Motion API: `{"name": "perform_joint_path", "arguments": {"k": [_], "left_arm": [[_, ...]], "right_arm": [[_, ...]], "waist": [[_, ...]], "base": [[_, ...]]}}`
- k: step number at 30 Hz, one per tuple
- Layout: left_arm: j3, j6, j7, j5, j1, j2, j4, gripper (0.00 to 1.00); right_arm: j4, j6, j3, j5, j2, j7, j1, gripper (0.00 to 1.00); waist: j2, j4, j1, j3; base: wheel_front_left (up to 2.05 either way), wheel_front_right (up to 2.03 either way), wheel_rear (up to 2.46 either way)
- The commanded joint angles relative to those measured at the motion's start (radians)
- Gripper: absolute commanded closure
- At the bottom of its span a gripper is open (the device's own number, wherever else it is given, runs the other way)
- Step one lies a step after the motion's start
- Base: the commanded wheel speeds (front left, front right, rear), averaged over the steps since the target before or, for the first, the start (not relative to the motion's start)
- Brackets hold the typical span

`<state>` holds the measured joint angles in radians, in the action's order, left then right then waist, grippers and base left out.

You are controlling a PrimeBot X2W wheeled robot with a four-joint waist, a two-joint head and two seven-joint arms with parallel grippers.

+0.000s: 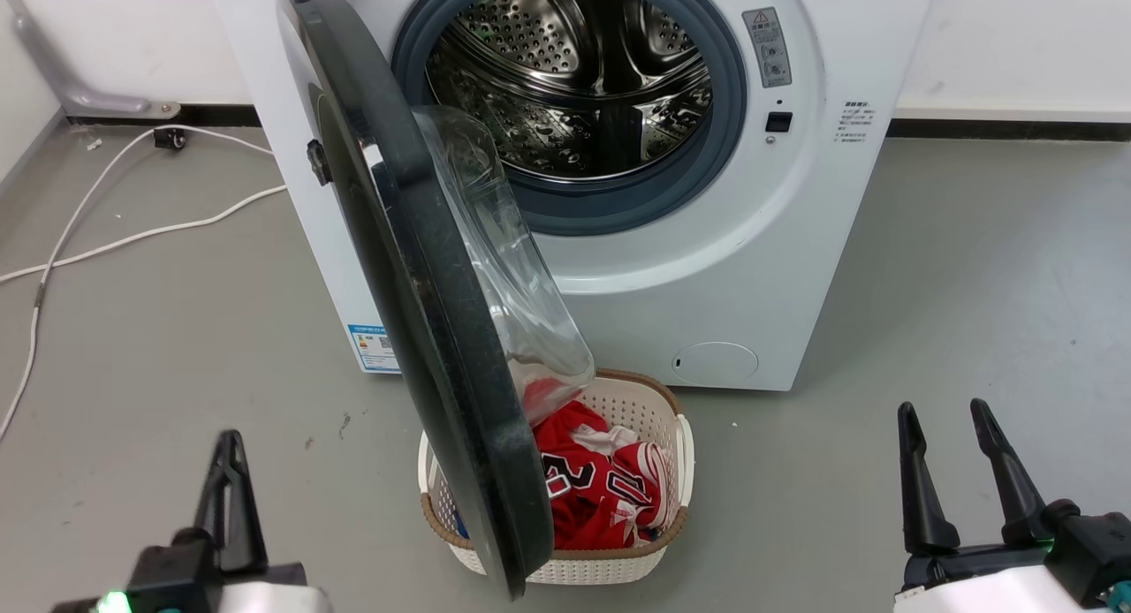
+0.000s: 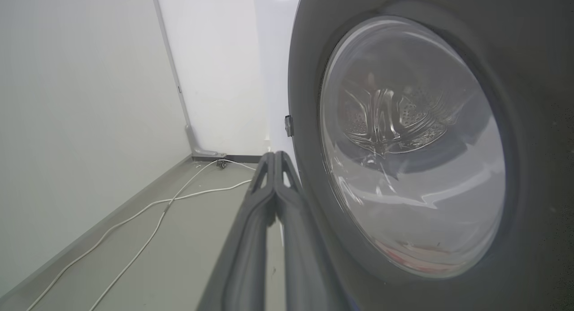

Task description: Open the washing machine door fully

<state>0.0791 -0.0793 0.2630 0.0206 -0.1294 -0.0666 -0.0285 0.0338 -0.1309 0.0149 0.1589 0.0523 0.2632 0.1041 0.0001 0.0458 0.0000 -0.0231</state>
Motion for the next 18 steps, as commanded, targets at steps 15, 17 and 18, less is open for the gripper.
{"name": "perform_joint_path", "arguments": {"k": [15,17,18], "left_arm": [[-0.038,-0.005,0.003,-0.075,0.093,-0.060,-0.317,1.00],[-0.069,-0.006,0.003,-0.087,0.104,-0.068,-0.351,1.00],[-0.118,-0.006,0.003,-0.103,0.121,-0.077,-0.388,1.00]], "right_arm": [[-0.011,0.000,-0.006,0.022,-0.004,0.002,0.013,0.00],[-0.014,0.000,-0.007,0.022,-0.004,0.002,0.015,0.00],[-0.017,0.000,-0.010,0.023,-0.004,0.002,0.016,0.00]], "waist": [[-0.0001,0.007,0.0000,-0.004],[-0.0001,0.008,0.0000,-0.004],[-0.0001,0.009,0.0000,-0.003]], "base": [[0.00,0.00,0.00],[0.00,0.00,0.00],[0.00,0.00,0.00]]}}
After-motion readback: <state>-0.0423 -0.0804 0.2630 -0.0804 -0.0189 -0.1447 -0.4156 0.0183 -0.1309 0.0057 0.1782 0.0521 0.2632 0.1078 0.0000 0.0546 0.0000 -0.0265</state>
